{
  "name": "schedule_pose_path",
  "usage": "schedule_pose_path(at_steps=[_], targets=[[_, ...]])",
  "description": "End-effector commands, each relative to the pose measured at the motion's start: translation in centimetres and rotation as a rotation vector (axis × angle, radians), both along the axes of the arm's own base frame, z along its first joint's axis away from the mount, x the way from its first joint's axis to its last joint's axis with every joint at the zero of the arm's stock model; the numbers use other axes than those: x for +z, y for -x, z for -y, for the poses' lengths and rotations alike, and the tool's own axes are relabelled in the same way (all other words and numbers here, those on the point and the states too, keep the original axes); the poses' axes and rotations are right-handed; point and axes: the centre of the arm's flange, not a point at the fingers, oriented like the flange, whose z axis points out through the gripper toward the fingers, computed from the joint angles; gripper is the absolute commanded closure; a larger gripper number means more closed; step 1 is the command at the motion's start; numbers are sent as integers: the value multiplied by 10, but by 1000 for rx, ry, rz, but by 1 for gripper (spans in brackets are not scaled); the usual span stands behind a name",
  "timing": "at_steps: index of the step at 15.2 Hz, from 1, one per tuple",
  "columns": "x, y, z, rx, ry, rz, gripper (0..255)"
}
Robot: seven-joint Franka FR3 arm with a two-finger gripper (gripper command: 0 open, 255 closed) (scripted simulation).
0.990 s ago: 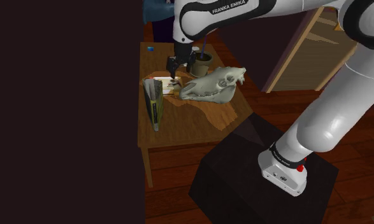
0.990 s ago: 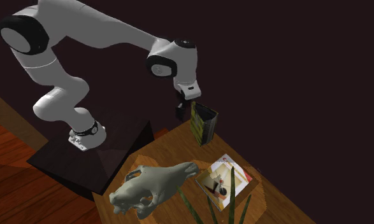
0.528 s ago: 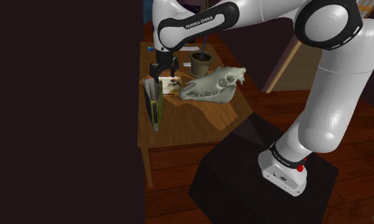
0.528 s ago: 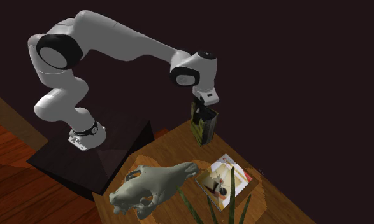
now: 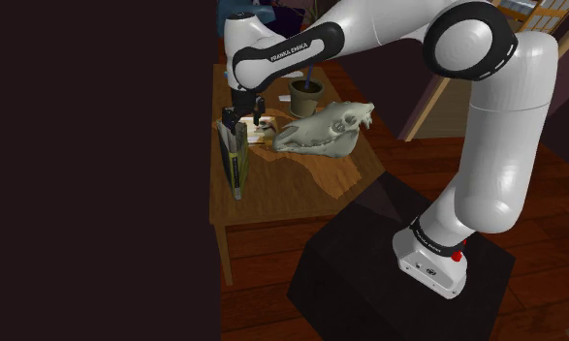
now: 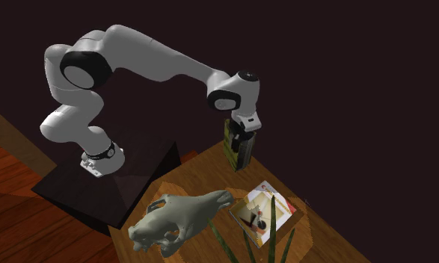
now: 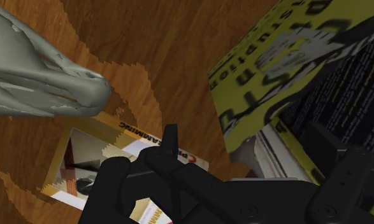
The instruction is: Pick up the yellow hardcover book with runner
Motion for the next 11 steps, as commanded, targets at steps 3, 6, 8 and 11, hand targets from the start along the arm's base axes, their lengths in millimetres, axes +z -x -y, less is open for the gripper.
schedule_pose_path(at_steps=[3,6,8,11], targets=[[-14,0,-2,0,0,0,0],[-13,0,-2,0,0,0,255],[-13,0,-2,0,0,0,255],[-13,0,-2,0,0,0,255]])
